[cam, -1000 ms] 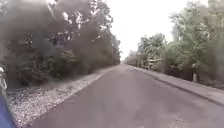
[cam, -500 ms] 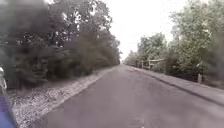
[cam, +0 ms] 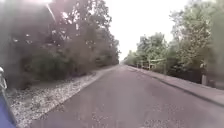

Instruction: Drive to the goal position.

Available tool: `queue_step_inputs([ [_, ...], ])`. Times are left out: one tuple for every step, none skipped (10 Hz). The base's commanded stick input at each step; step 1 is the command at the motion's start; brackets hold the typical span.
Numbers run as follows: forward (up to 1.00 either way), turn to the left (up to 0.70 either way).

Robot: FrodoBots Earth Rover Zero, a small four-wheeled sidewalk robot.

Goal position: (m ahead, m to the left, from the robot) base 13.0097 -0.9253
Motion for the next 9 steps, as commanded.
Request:
queue_step_inputs([
  [0.70, 0.00],
  [0.70, 0.00],
  [0.70, 0.00],
  [0.70, 0.00],
  [0.70, 0.00],
  [0.70, 0.00],
  [0.70, 0.00],
  [0.70, 0.00],
  [0.70, 0.00],
])
